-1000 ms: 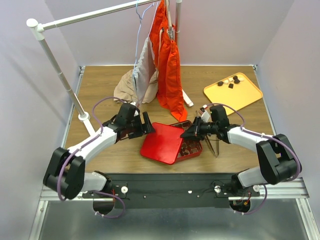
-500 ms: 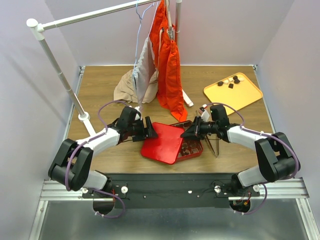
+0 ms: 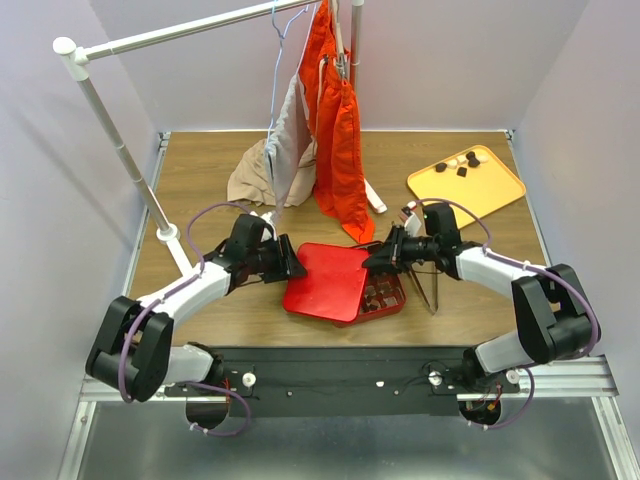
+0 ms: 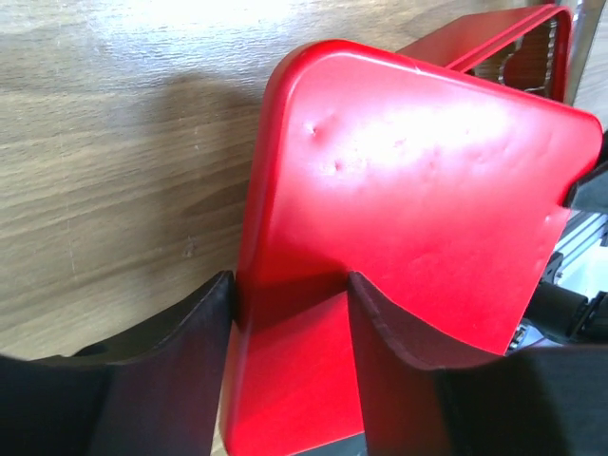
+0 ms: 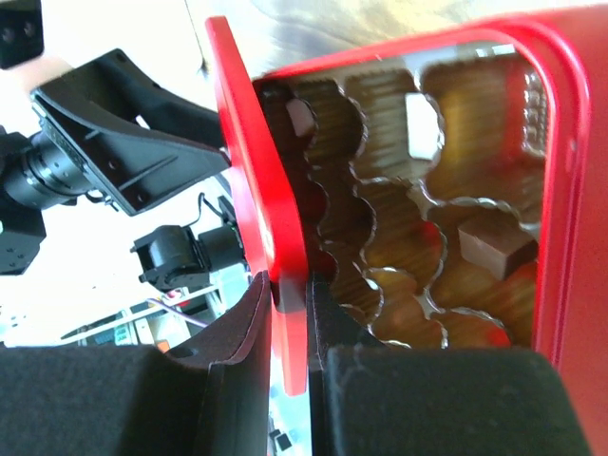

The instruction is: Pack the chocolate

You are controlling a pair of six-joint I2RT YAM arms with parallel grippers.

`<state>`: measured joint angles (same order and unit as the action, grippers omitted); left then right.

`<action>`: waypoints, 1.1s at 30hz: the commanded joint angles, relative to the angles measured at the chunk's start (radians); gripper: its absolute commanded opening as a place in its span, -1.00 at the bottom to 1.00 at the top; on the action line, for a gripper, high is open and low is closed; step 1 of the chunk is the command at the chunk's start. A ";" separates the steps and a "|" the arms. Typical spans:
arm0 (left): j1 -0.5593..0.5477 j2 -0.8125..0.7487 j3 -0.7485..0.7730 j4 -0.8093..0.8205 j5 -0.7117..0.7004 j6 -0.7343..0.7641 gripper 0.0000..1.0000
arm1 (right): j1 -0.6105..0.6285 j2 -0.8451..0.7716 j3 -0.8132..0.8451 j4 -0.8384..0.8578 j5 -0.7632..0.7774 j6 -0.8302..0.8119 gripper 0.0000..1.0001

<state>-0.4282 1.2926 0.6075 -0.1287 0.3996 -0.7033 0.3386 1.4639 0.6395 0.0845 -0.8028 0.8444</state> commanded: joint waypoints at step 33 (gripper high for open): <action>-0.307 0.063 0.244 0.093 0.012 -0.206 0.10 | -0.046 0.016 0.213 -0.385 0.324 -0.291 -0.93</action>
<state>-0.7147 1.3323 0.7643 -0.2485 0.3798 -0.8989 0.2623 1.4624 0.8688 -0.1799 -0.5362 0.6048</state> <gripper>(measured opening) 0.554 0.227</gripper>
